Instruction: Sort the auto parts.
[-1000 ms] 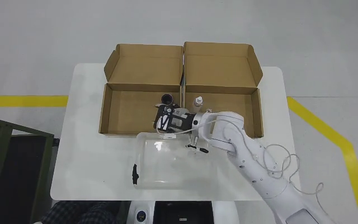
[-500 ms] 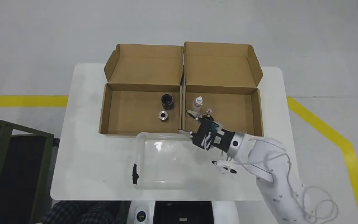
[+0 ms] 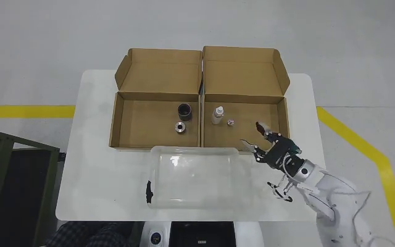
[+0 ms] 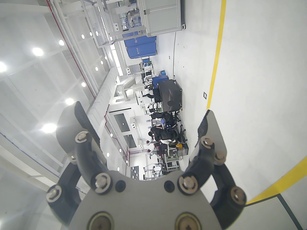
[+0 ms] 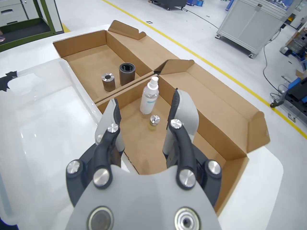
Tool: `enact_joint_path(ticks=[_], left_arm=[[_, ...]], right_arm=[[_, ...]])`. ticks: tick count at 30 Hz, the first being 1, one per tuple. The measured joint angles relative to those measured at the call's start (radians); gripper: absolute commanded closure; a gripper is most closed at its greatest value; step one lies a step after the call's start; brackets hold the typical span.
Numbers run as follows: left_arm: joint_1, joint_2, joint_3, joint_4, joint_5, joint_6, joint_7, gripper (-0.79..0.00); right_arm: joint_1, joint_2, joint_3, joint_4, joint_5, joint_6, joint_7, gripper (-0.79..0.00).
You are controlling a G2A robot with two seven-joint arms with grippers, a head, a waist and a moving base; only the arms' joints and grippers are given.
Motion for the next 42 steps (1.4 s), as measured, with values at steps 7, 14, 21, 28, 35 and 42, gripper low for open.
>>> enact_joint_path(ticks=[7, 14, 21, 28, 35, 42], left_arm=[[0.0, 0.0, 0.0, 0.0, 0.0, 0.0, 0.0, -0.785], [0.0, 0.0, 0.0, 0.0, 0.0, 0.0, 0.0, -0.785], [0.0, 0.0, 0.0, 0.0, 0.0, 0.0, 0.0, -0.785], [0.0, 0.0, 0.0, 0.0, 0.0, 0.0, 0.0, -0.784], [0.0, 0.0, 0.0, 0.0, 0.0, 0.0, 0.0, -0.784], [0.0, 0.0, 0.0, 0.0, 0.0, 0.0, 0.0, -0.784]], right_arm=[[-0.12, 0.009, 0.108, -0.001, -0.002, 0.012, -0.103, -0.785], [-0.22, 0.013, 0.167, -0.011, -0.018, 0.019, -0.189, -0.785], [-0.292, 0.014, 0.2, -0.019, -0.023, 0.037, -0.26, -0.785], [-0.316, 0.015, 0.215, -0.015, -0.051, 0.062, -0.274, -0.785], [-0.316, 0.015, 0.215, -0.016, -0.05, 0.061, -0.274, -0.785], [-0.316, 0.015, 0.215, -0.016, -0.05, 0.061, -0.274, -0.785]])
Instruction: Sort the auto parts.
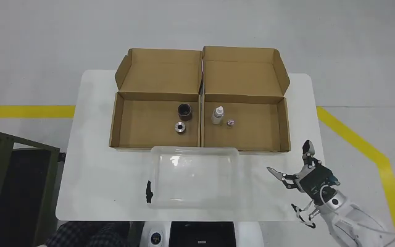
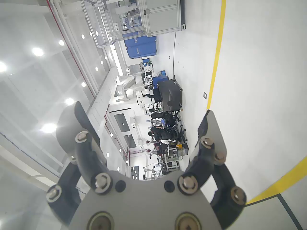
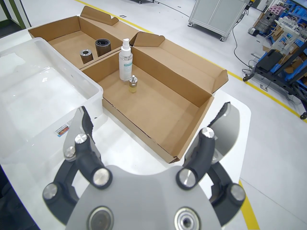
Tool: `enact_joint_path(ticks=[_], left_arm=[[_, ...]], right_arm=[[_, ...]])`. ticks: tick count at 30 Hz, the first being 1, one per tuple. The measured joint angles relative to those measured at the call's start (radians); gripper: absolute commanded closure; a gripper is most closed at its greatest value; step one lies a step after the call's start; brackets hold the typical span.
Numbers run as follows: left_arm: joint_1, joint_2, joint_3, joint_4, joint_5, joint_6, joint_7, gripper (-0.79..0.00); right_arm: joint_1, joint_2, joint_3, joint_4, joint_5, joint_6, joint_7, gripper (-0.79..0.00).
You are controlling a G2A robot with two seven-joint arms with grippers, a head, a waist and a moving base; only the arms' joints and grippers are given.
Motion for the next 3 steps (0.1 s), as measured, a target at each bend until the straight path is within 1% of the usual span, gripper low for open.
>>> enact_joint_path(ticks=[3], left_arm=[[0.0, 0.0, 0.0, 0.0, 0.0, 0.0, 0.0, -0.784]], right_arm=[[0.0, 0.0, 0.0, 0.0, 0.0, 0.0, 0.0, -0.785]])
